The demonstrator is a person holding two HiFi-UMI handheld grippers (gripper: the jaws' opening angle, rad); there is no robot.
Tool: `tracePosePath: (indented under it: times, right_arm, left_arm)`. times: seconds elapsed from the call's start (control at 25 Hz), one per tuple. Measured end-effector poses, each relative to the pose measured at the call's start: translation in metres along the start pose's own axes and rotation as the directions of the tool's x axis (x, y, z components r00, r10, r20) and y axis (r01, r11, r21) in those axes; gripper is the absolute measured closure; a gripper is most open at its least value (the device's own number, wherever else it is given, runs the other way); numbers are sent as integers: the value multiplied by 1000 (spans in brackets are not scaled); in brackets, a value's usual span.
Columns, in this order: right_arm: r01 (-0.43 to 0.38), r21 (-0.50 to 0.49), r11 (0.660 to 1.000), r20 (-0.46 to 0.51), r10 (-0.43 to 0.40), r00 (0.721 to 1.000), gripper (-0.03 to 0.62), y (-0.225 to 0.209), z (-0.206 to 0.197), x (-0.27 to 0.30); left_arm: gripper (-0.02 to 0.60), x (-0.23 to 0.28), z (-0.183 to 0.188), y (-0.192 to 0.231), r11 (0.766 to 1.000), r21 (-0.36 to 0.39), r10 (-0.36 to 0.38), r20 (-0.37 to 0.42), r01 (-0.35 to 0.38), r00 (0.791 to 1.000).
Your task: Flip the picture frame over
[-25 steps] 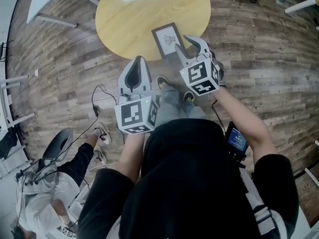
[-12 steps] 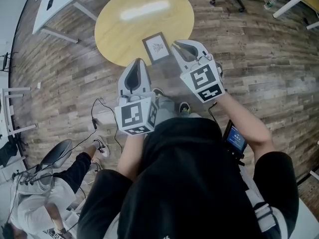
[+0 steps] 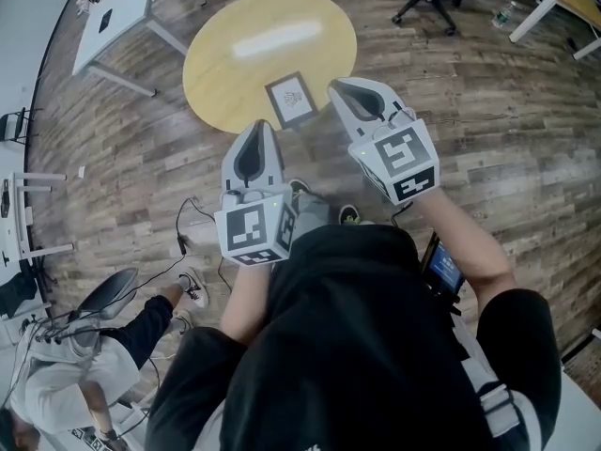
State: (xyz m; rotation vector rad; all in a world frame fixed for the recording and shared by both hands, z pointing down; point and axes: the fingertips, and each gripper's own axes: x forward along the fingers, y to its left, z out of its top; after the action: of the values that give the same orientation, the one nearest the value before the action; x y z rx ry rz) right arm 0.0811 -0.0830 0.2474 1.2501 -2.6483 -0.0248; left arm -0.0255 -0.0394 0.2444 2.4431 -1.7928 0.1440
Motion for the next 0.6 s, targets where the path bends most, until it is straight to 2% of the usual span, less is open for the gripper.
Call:
tracePosePath:
  times: [0.6]
  right_arm:
    - [14, -29, 999, 21, -14, 1000, 572, -8, 11, -17]
  left_arm:
    - [558, -3, 12, -16, 1000, 14, -13, 27, 13, 1000]
